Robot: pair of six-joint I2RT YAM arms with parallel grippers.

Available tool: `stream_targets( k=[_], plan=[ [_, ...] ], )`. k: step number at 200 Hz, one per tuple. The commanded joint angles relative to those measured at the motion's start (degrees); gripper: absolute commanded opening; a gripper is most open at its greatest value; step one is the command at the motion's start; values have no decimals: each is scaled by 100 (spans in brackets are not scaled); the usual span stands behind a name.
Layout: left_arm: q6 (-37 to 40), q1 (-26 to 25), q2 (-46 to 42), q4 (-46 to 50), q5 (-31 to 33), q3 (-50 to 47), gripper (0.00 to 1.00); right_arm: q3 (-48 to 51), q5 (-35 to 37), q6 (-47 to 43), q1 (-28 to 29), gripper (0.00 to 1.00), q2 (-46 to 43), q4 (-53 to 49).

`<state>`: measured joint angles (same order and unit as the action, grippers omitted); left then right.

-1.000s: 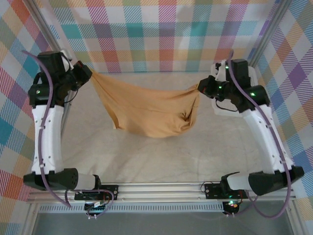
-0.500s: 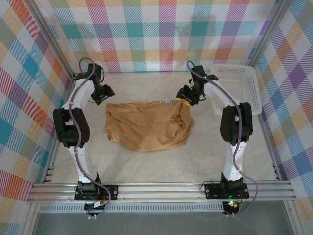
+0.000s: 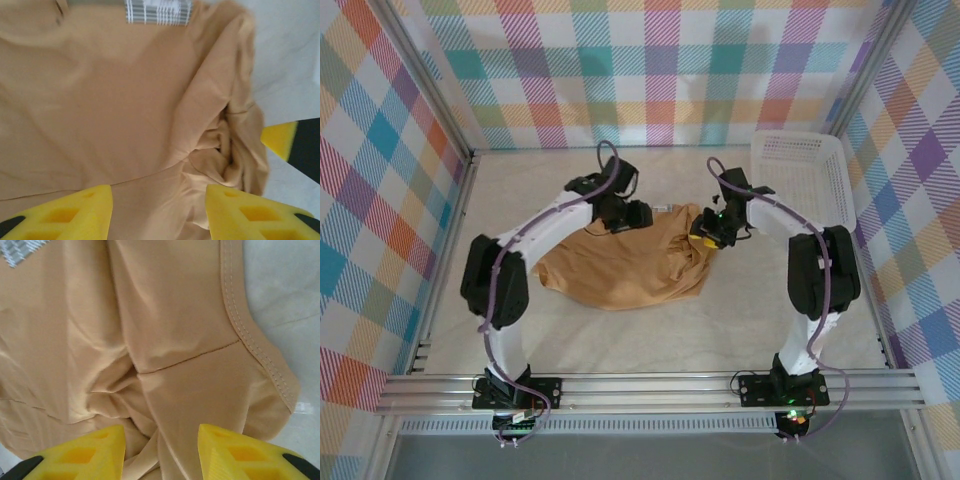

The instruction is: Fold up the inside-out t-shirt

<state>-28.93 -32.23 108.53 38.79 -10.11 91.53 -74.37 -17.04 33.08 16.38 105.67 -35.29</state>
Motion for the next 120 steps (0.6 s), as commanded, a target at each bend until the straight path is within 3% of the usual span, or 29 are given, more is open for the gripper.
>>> stream_targets(
  k=[1, 15, 41, 82, 120],
  plan=[
    [-294, -100, 198, -170, -245, -39, 52, 136, -226, 157, 64, 43, 270, 361],
    [-340, -175, 292, -248, -284, -25, 53, 265, -273, 214, 57, 37, 340, 470],
    [-309, -337, 649, -176, -399, 296, 58, 517, -32, 293, 45, 0, 74, 569],
    [-197, -608, 1506, -78, -565, 1088, 59, 1529, 104, 457, 8, 0, -1240, 1505],
    [-244, -653, 2263, -271, -923, 1590, 56, 2544, -69, 688, 9, 0, -1894, 2487]
  ],
)
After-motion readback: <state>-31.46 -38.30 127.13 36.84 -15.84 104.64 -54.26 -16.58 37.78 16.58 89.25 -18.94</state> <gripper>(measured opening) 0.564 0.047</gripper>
